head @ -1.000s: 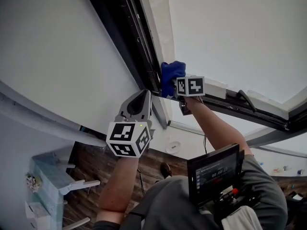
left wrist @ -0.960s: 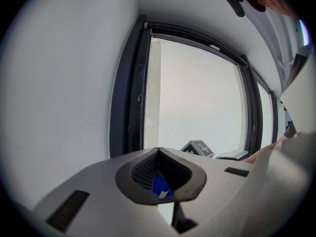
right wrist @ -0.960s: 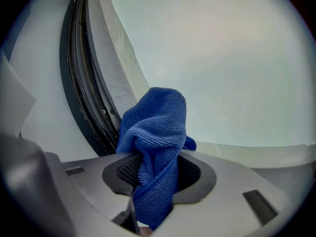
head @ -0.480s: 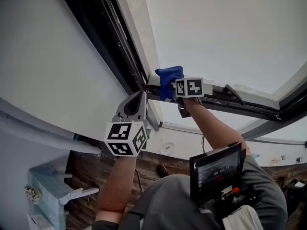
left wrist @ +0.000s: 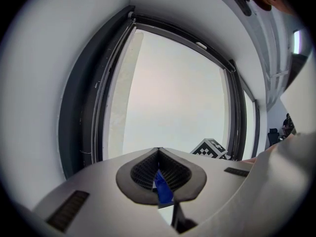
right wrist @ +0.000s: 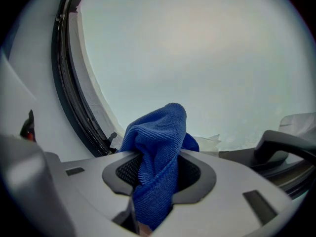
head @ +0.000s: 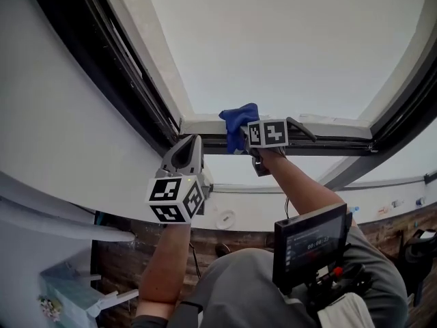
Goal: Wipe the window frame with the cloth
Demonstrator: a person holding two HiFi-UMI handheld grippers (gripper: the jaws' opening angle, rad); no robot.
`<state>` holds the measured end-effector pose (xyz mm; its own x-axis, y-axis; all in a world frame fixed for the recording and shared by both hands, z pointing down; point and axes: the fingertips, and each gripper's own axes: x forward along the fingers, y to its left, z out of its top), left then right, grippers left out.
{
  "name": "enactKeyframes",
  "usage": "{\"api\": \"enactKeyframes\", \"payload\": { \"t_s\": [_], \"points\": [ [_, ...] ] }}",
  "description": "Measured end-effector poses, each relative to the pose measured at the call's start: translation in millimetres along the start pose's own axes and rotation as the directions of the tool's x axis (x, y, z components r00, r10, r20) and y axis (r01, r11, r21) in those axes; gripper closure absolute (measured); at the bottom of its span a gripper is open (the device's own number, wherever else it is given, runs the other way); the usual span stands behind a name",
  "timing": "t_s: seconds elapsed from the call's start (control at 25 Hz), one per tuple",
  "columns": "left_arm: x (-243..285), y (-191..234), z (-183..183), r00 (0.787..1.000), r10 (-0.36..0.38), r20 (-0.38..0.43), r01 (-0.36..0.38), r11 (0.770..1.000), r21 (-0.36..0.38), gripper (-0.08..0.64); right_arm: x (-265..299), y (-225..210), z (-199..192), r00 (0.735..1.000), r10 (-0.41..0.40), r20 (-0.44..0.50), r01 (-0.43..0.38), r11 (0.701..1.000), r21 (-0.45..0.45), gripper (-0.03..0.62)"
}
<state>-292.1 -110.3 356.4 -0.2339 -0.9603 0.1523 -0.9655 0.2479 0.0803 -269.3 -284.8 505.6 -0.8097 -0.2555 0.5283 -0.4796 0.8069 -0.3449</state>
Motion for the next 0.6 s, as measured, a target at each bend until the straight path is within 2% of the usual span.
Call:
{"api": "enactKeyframes", "payload": {
  "t_s": [0.16, 0.28, 0.6],
  "points": [
    [10.1, -18.9, 2.1, 0.999, -0.040, 0.007, 0.040, 0.999, -0.006, 0.552, -27.9, -6.7, 4.2, 0.999, 0.023, 0.033, -0.023, 1.000, 0.013, 0.431],
    [16.3, -33.3, 7.4, 0.997, -0.075, 0.026, 0.075, 0.997, -0.016, 0.552, -55.4, -1.5, 13.5, 0.995, 0.068, 0.078, -0.069, 0.997, 0.014, 0.431],
    [28.7, -68.2, 27.7, 0.984, -0.154, 0.085, 0.157, 0.987, -0.021, 0.552, -136.9, 21.0, 42.5, 0.959, 0.179, 0.219, -0.176, 0.984, -0.036, 0.431]
  ]
}}
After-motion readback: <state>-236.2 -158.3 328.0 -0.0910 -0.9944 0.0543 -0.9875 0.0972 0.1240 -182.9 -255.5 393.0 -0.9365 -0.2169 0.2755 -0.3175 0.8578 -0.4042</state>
